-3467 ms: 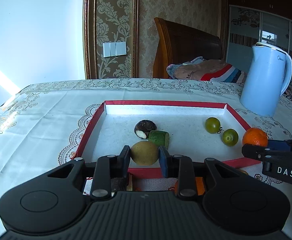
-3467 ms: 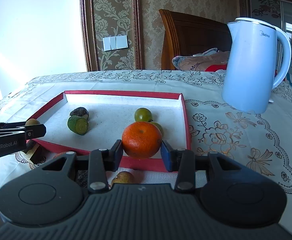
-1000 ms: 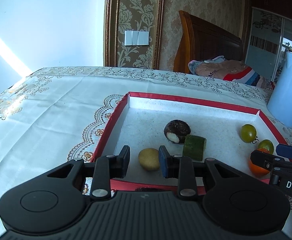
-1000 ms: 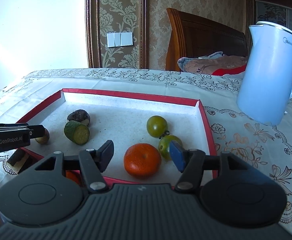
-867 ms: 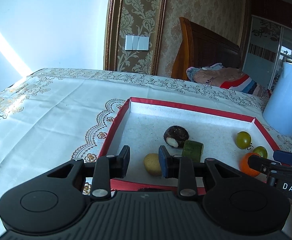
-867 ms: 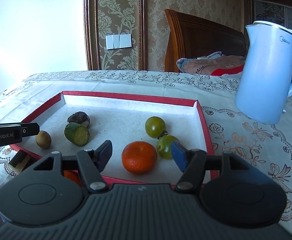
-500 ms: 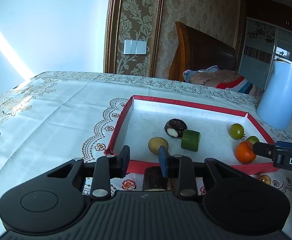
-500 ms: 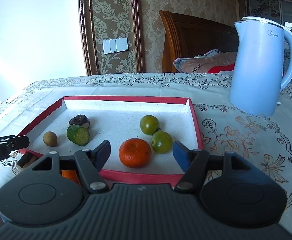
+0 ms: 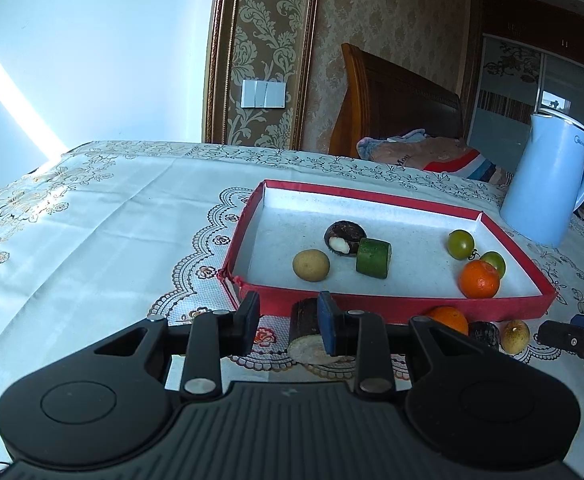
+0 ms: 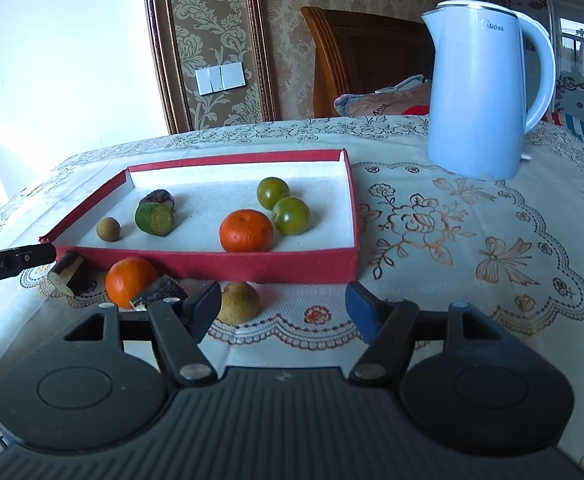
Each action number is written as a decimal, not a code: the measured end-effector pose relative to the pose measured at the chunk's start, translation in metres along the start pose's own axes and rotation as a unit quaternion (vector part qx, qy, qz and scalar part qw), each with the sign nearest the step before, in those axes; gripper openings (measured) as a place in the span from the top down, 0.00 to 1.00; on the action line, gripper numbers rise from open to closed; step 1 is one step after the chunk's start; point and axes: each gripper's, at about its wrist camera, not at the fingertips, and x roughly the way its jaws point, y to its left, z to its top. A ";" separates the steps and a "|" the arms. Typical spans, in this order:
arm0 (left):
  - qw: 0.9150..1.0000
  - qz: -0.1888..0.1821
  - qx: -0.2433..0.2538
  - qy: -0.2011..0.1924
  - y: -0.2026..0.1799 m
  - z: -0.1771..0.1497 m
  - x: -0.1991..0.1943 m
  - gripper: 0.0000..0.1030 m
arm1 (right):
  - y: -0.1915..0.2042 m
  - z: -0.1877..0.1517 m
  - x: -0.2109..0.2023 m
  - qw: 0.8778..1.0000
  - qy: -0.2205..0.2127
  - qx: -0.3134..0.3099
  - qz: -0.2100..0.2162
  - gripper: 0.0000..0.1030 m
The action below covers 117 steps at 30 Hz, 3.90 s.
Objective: Organize fruits
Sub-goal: 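Withdraw both tools from the tray toward the remaining produce, then close left tool on the dark eggplant chunk while right tool grasps the brown pear, then lift the eggplant chunk and the pear and carry them toward the red tray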
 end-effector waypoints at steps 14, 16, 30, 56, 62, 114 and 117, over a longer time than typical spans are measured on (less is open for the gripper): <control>0.999 0.006 0.038 0.000 -0.013 -0.006 0.003 0.70 | 0.000 -0.004 0.005 1.000 0.008 0.007 -0.001 0.35; 0.999 0.000 0.033 0.005 -0.012 -0.006 0.004 0.70 | 0.000 -0.005 0.005 1.000 0.009 0.009 0.000 0.35; 0.998 -0.005 0.038 0.056 -0.020 -0.006 0.028 0.63 | 0.002 -0.006 0.006 1.000 0.010 0.004 -0.001 0.35; 0.998 -0.013 0.027 0.062 -0.016 -0.005 0.037 0.68 | 0.010 -0.005 0.015 1.000 0.021 -0.013 -0.006 0.37; 0.998 -0.012 0.027 0.062 -0.016 -0.005 0.036 0.68 | 0.020 0.000 0.024 0.999 0.034 -0.016 0.003 0.42; 0.999 -0.028 0.016 0.029 -0.014 -0.007 0.013 0.68 | 0.036 -0.004 0.012 0.998 -0.005 -0.055 0.011 0.74; 0.999 -0.032 0.014 0.026 -0.014 -0.006 0.011 0.68 | 0.037 -0.004 0.011 0.998 -0.007 -0.056 0.013 0.74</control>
